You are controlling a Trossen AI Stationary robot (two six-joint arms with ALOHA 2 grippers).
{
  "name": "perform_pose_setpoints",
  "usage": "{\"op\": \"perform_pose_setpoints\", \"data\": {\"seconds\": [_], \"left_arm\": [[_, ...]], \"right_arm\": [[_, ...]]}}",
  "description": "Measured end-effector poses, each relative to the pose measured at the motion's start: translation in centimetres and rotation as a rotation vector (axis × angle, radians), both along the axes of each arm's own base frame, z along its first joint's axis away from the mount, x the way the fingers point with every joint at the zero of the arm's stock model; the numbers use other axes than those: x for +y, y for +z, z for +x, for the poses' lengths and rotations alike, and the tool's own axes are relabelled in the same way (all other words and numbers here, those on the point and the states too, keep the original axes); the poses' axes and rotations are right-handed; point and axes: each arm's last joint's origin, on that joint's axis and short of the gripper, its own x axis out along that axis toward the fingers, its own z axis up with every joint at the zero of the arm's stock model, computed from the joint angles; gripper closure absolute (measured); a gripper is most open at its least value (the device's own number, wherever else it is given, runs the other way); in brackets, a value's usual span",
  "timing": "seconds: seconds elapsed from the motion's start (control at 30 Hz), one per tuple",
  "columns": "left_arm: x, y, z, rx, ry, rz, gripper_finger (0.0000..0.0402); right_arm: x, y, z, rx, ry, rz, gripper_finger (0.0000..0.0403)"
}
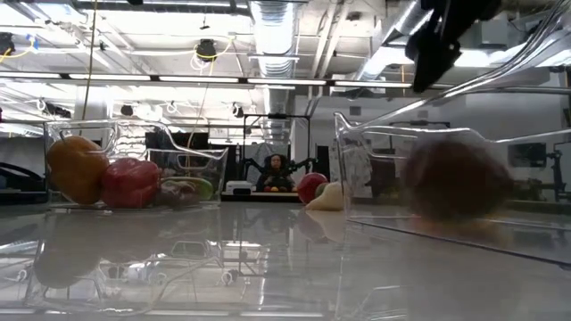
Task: Sort produce into baskets
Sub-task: Put the red apple into the right transparent bin, then put the left green lime into the right transparent bin
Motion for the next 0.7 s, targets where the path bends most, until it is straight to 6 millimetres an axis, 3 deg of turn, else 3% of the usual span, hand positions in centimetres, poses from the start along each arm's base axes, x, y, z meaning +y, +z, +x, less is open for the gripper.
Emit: {"op": "perform_pose_setpoints", "data": {"seconds": [0.1,0.2,0.37,0.7], "left_arm": [[0.0,0.0,0.0,-0.003,-0.008,-0.011,0.0136],[0.0,-0.1,0.1,0.002,-0.009,-0.015,0.0136],[0.0,-0.3,0.7,0.018,-0.009,-0.016,0.0136],[0.0,-0.2,1.0,0.015,-0.005,-0.002,0.0136]], "right_arm": [[-1.2,0.1,-0.4,0.024,-0.037,-0.060,0.0013],[-2.8,0.8,-0.5,-0.037,-0.100,-0.230,0.0018],[-6.5,1.5,0.9,-0.164,-0.175,-0.375,0.0021],[-14.9,-2.8,3.0,-0.229,-0.289,-0.465,0.0021]]}}
